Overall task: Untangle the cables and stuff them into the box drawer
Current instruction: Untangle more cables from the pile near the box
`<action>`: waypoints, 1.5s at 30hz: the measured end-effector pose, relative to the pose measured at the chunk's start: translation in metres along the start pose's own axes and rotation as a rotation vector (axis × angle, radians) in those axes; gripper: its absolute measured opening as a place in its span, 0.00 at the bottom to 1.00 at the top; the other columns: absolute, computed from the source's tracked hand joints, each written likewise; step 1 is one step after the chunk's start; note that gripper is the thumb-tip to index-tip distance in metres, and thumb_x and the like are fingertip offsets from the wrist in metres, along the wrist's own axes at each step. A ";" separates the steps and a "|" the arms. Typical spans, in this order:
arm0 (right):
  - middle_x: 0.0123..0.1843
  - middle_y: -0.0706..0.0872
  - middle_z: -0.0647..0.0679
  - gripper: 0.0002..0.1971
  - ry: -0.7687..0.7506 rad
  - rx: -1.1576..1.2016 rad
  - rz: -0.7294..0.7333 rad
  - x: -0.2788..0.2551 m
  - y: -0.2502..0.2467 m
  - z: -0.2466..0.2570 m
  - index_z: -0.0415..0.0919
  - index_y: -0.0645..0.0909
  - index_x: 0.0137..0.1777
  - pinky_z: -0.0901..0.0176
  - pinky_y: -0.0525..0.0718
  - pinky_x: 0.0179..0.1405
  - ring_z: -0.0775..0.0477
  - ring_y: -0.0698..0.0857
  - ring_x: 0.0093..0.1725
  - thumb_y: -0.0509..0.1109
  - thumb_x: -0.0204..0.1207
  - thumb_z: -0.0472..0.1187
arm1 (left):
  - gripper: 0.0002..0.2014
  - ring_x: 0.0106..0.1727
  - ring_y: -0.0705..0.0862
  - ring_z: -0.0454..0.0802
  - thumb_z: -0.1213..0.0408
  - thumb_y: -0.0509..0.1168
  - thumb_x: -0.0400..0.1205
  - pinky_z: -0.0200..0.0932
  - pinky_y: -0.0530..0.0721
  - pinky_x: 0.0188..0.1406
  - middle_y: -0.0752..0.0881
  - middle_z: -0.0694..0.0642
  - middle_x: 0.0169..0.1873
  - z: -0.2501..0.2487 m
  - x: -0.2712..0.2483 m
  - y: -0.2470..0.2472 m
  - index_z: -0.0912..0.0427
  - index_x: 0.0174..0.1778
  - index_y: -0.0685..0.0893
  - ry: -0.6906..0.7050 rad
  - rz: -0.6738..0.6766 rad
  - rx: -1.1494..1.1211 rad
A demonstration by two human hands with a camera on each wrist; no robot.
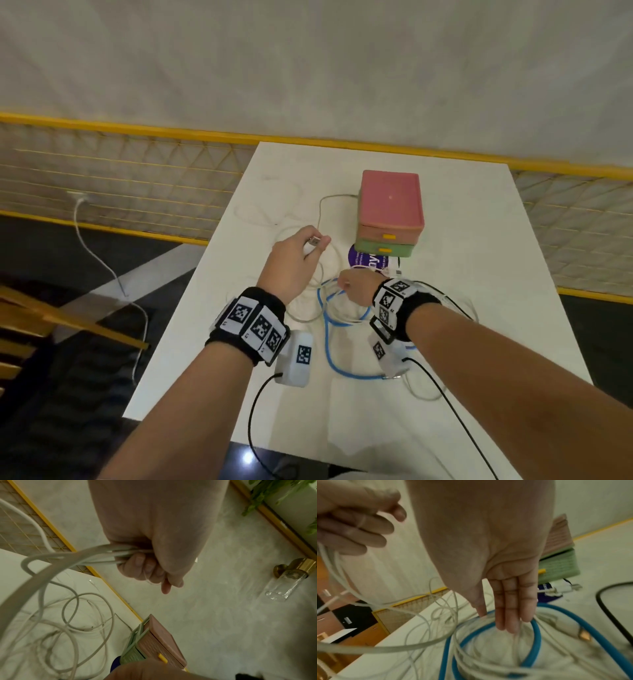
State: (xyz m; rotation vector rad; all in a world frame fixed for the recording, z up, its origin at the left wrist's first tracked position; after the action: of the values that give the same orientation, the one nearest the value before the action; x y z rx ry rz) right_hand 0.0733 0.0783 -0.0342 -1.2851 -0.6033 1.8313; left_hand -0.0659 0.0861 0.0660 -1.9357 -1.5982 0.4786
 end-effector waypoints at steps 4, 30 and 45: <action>0.62 0.84 0.37 0.14 0.038 0.060 -0.097 0.009 0.014 -0.007 0.35 0.80 0.60 0.51 0.80 0.60 0.38 0.82 0.59 0.56 0.81 0.36 | 0.12 0.32 0.79 0.46 0.52 0.61 0.86 0.41 0.76 0.39 0.87 0.45 0.44 0.006 -0.002 0.004 0.56 0.49 0.83 -0.004 0.019 0.005; 0.39 0.81 0.38 0.08 -0.428 1.016 -0.572 -0.112 -0.049 -0.005 0.36 0.71 0.46 0.55 0.84 0.39 0.44 0.83 0.34 0.69 0.77 0.28 | 0.16 0.22 0.76 0.40 0.48 0.62 0.84 0.38 0.75 0.29 0.81 0.49 0.26 -0.057 0.009 0.048 0.57 0.39 0.79 -0.031 0.107 -0.379; 0.33 0.75 0.60 0.14 -0.223 0.674 -0.620 -0.111 -0.057 -0.081 0.50 0.76 0.39 0.63 0.78 0.41 0.64 0.74 0.32 0.57 0.85 0.38 | 0.07 0.25 0.73 0.38 0.56 0.70 0.81 0.34 0.73 0.22 0.79 0.38 0.41 -0.093 0.023 -0.009 0.47 0.54 0.86 0.093 0.200 -0.295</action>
State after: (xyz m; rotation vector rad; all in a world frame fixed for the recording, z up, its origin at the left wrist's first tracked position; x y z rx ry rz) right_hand 0.1859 0.0146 0.0391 -0.3851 -0.3816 1.4575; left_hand -0.0117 0.0903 0.1451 -2.3166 -1.4904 0.2356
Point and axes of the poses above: each hand's wrist, its own x-axis towards the middle knuckle, its own y-axis out of the palm, z = x × y, the point moved 6 cm from there along x, towards the middle knuckle
